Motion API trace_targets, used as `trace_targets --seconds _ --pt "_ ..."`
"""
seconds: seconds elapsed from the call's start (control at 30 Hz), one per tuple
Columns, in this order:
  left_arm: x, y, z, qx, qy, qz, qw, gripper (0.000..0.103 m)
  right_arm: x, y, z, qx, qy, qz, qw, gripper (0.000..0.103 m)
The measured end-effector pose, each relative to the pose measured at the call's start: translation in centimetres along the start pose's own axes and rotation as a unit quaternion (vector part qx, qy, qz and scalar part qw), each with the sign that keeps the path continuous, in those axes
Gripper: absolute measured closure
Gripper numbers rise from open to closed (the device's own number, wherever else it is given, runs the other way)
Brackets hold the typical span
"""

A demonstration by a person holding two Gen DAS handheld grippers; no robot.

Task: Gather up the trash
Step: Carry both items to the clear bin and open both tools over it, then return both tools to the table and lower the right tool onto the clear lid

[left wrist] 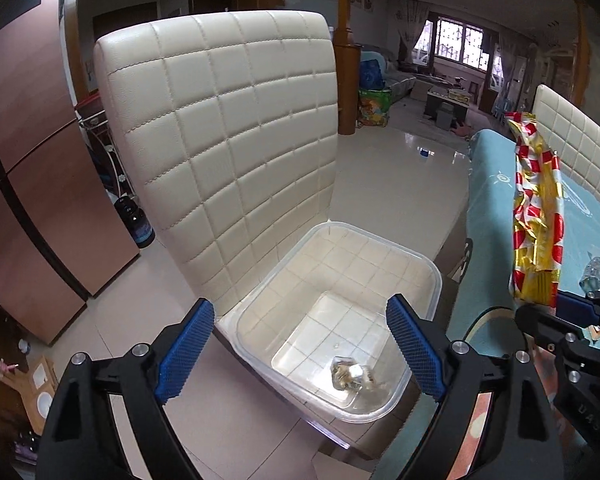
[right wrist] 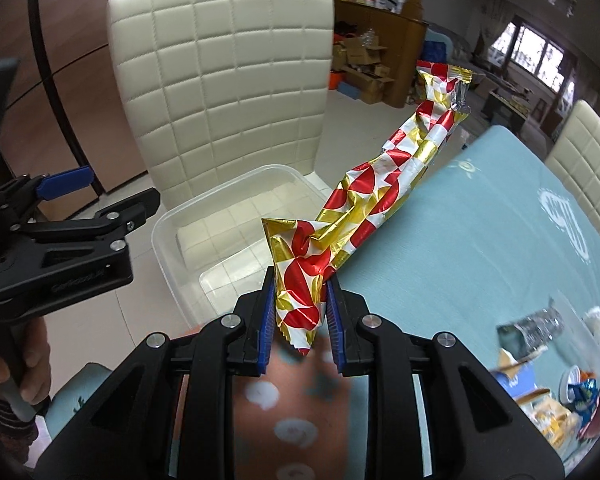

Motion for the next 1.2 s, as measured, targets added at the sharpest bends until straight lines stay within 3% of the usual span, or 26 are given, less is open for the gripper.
trace_targets --seconds 0.03,0.13,0.17,0.3,0.43,0.53,0.8,1.03,1.2 --pt "-0.2 0.0 0.0 0.001 0.001 -0.003 1.0 0.017 -0.2 -0.2 -0.1 -0.003 0.001 0.004 1.0 0.069" --pt "-0.7 0.1 -0.3 0.006 0.006 -0.008 0.9999 0.017 0.3 -0.1 -0.5 0.007 -0.008 0.024 1.0 0.02" --pt "-0.7 0.2 -0.3 0.006 0.007 -0.007 0.9999 0.017 0.4 0.2 -0.8 0.018 -0.01 0.032 0.999 0.016" --pt "-0.3 0.4 -0.4 0.007 0.004 -0.002 1.0 0.017 1.4 1.1 -0.9 0.031 -0.011 0.057 0.998 0.016" --pt "0.6 0.8 -0.3 0.008 -0.002 0.007 0.9999 0.017 2.8 1.8 -0.3 0.022 -0.04 0.055 0.997 0.016" --pt "1.3 1.3 -0.3 0.01 -0.009 0.01 0.9999 0.017 3.6 2.4 0.2 0.018 -0.055 0.059 0.997 0.01" --pt "4.1 5.1 -0.8 0.036 -0.034 0.025 0.9984 0.017 5.6 6.3 1.9 0.034 -0.084 0.07 0.993 0.005" --pt "9.5 8.2 -0.1 0.056 -0.083 0.055 0.9935 0.017 11.2 10.8 6.6 0.047 -0.135 0.129 0.981 0.004" --pt "15.5 8.9 1.4 0.039 -0.121 0.1 0.9868 0.017 16.4 13.2 11.4 0.039 -0.194 0.166 0.966 0.004"
Point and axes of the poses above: each gripper's, at about its wrist camera, not at the fingertips, and y roughly against the way its jaws point, x to its right, z to its underside, the point moved 9 cm from there along -y, roughly the way its jaws point, and after that the axes turned 1 degree about z, right-handed, at the moved point
